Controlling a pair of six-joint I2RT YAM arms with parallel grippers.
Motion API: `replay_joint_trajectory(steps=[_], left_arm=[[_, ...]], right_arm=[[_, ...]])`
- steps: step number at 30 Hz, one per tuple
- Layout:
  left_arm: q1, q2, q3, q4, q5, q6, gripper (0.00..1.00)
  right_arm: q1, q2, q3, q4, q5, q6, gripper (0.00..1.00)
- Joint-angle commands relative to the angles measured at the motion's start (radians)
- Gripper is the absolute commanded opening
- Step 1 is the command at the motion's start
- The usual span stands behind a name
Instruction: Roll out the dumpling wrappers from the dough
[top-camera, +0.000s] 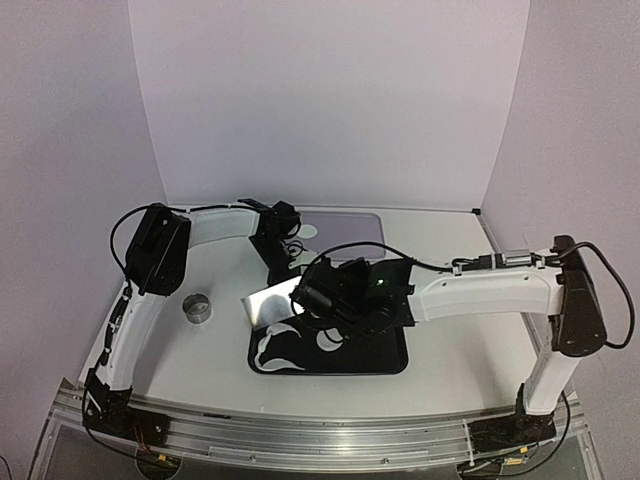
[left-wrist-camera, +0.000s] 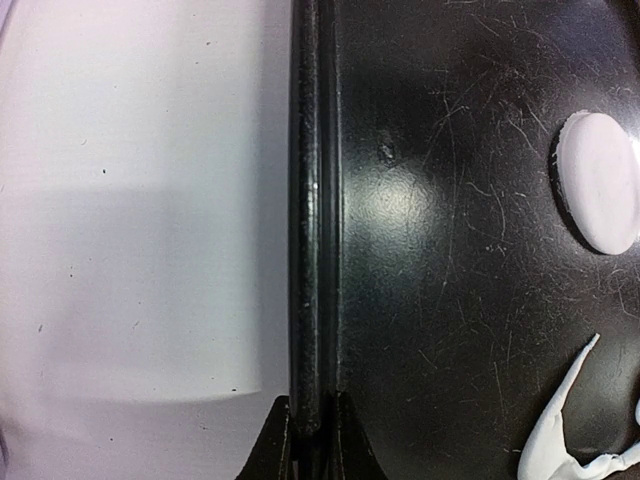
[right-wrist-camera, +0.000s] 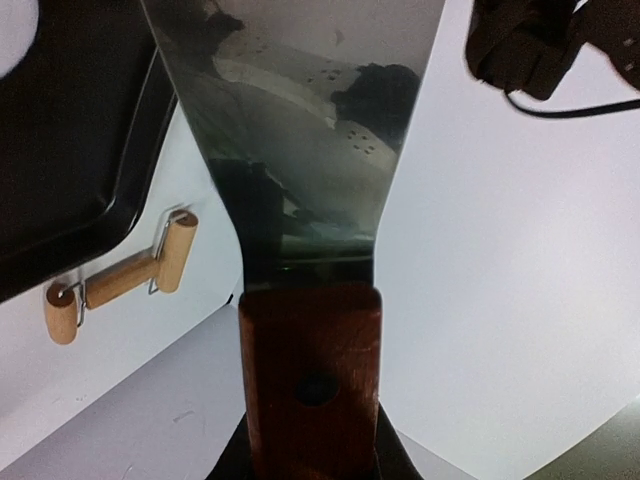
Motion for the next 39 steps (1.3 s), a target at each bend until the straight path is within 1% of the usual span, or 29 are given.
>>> replay_joint_trajectory(steps=[1, 2, 4, 6, 10, 14, 19, 22, 32, 39], left_arm=[[-0.014, 0.042, 0.002, 0.114, -0.093, 0.040, 0.00], [-0.015, 0.041, 0.000, 0.115, -0.095, 0.039, 0.00], [-0.015, 0.042, -0.001, 0.113, -0.098, 0.041, 0.00], [-0.015, 0.043, 0.001, 0.112, -0.100, 0.042, 0.00], [-0.015, 0.044, 0.005, 0.112, -0.100, 0.043, 0.00], [-0.015, 0.045, 0.007, 0.105, -0.102, 0.046, 0.00], [-0.015, 0.052, 0.016, 0.103, -0.103, 0.049, 0.00], [-0.015, 0.052, 0.019, 0.106, -0.102, 0.051, 0.00], [-0.015, 0.051, 0.030, 0.107, -0.099, 0.055, 0.00], [-0.016, 0.048, 0.031, 0.106, -0.093, 0.054, 0.00]], right_arm=[[-0.080, -0.109, -0.086, -0.152, -0.026, 0.122, 0.00], [-0.114, -0.121, -0.080, -0.254, -0.059, 0.211, 0.00], [-0.171, -0.140, -0.063, -0.360, -0.105, 0.315, 0.00], [-0.225, -0.161, -0.073, -0.406, -0.148, 0.342, 0.00], [-0.315, -0.153, -0.088, -0.535, -0.222, 0.413, 0.00], [-0.390, -0.180, -0.120, -0.544, -0.287, 0.425, 0.00], [-0.424, -0.160, -0.167, -0.572, -0.341, 0.405, 0.00], [-0.442, -0.142, -0.162, -0.572, -0.360, 0.413, 0.00], [-0.446, -0.100, -0.153, -0.584, -0.380, 0.389, 0.00], [-0.446, -0.050, -0.142, -0.585, -0.398, 0.404, 0.00]])
